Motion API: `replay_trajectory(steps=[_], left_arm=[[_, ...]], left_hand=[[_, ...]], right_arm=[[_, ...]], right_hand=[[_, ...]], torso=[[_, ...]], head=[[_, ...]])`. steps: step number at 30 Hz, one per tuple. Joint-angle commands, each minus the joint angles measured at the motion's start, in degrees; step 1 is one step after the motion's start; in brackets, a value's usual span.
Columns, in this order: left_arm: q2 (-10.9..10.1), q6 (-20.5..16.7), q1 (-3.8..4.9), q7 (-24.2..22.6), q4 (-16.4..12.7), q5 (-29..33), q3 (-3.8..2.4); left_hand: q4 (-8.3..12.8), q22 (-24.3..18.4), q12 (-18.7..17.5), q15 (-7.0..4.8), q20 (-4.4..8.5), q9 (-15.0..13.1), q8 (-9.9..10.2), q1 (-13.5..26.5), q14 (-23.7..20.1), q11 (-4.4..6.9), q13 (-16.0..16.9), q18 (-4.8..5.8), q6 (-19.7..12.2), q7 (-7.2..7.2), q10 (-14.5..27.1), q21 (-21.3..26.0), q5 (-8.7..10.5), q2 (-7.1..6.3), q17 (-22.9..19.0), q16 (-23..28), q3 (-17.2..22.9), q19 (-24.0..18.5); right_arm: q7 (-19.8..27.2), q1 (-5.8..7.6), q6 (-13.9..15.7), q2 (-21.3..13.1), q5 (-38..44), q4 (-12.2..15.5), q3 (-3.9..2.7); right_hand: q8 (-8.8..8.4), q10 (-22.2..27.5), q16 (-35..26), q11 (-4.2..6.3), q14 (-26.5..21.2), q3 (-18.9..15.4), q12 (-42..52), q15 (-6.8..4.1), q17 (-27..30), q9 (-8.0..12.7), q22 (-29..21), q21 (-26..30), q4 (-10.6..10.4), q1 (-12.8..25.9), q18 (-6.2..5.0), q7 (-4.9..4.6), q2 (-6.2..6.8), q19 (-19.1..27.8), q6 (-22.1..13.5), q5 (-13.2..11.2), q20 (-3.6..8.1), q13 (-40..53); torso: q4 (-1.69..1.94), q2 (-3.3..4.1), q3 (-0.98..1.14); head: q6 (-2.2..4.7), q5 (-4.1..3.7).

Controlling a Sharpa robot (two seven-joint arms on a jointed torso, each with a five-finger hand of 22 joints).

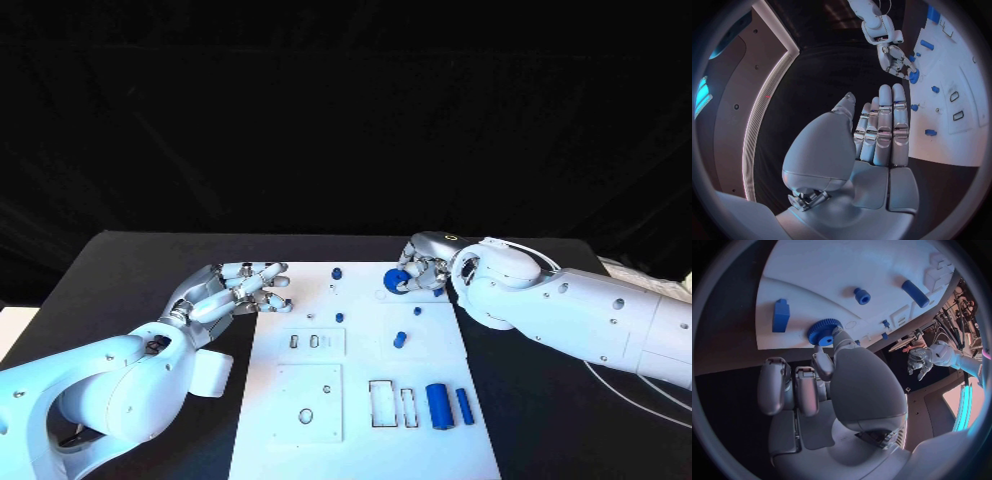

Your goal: Assemble the parts on the task board

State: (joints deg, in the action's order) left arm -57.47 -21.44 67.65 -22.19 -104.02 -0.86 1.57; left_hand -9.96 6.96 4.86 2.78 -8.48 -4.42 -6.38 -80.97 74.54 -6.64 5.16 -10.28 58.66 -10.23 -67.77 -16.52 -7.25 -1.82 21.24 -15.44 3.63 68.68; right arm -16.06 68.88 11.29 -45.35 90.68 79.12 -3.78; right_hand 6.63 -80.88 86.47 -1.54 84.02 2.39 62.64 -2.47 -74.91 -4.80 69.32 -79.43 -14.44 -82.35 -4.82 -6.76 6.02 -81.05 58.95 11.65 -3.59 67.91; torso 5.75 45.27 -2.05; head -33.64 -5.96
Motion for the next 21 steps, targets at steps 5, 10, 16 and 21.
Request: replay_trajectory(steps=[5, 10, 16, 21], left_arm=[[0.11, 1.4, 0.06, 0.01, -0.06, 0.13, -0.04], [0.08, 1.43, 0.06, 0.11, -0.06, 0.13, -0.04], [0.06, 1.47, 0.06, 0.25, -0.07, 0.13, -0.04], [0.06, 1.54, 0.06, 0.35, -0.06, 0.13, -0.04]], left_hand=[[0.35, -0.07, -0.35, 0.04, -0.31, 0.06, 0.34, -0.51, -0.41, -0.11, -0.01, -0.13, 0.08, -0.4, 0.14, 0.21, 0.2, 0.02, 0.15, 0.43, -0.07, 0.19], [0.44, -0.09, -0.49, 0.05, -0.31, 0.08, 0.47, -0.57, -0.41, -0.16, -0.03, -0.13, 0.01, -0.47, 0.23, 0.26, 0.3, 0.03, 0.31, 0.52, -0.09, 0.21], [0.5, -0.1, -0.58, 0.07, -0.32, 0.09, 0.55, -0.61, -0.42, -0.2, -0.05, -0.13, -0.04, -0.54, 0.28, 0.28, 0.34, 0.04, 0.41, 0.58, -0.11, 0.22], [0.5, -0.1, -0.58, 0.07, -0.32, 0.09, 0.55, -0.61, -0.42, -0.2, -0.05, -0.13, -0.04, -0.54, 0.28, 0.28, 0.34, 0.04, 0.41, 0.58, -0.11, 0.22]], right_arm=[[0.33, -0.31, -0.76, 0.47, 1.35, 0.1, 0.11], [0.91, -0.35, -1.21, 0.59, 1.22, 0.02, 0.11], [1.35, -0.37, -1.07, 0.67, 0.83, -0.07, 0.11], [1.14, -0.37, 2.07, 0.71, 1.41, 0.5, 0.11]], right_hand=[[-0.26, -0.23, 0.38, -0.14, 4.86, 0.58, 0.03, 0.02, -9.21, 0.07, 0.37, -0.57, 0.51, -0.21, 0.81, -0.11, -0.72, -0.4, 0.29, -0.25, 0.04, 0.3], [0.16, -0.42, 0.81, 0.21, 4.99, 2.91, 0.37, -0.23, -9.98, -0.1, 1.31, -1.09, 1.44, -1.94, 0.95, 0.26, -2.48, -0.71, 1.95, 1.78, 0.16, 0.99], [0.7, -0.63, 1.17, 0.8, 5.1, 6.02, 0.52, -0.69, -10.64, -0.46, 1.97, -1.48, 2.67, -3.54, 1.06, 1.01, -4.04, -0.9, 4.27, 3.17, 0.54, 1.51], [1.01, -0.96, 1.48, 1.25, 5.2, 7.92, 0.82, -1.06, -11.21, -0.82, 2.63, -1.84, 3.57, -3.74, 1.18, 1.57, -4.37, -1.14, 5.86, 3.41, 0.89, 2.03]], torso=[[0.07, 0.01, -0.04], [0.03, 0.03, 0.01], [0.05, 0.0, -0.03], [0.06, -0.04, 0.02]], head=[[-0.19, 0.04], [-0.36, 0.13], [-0.44, 0.13], [-0.38, 0.16]])
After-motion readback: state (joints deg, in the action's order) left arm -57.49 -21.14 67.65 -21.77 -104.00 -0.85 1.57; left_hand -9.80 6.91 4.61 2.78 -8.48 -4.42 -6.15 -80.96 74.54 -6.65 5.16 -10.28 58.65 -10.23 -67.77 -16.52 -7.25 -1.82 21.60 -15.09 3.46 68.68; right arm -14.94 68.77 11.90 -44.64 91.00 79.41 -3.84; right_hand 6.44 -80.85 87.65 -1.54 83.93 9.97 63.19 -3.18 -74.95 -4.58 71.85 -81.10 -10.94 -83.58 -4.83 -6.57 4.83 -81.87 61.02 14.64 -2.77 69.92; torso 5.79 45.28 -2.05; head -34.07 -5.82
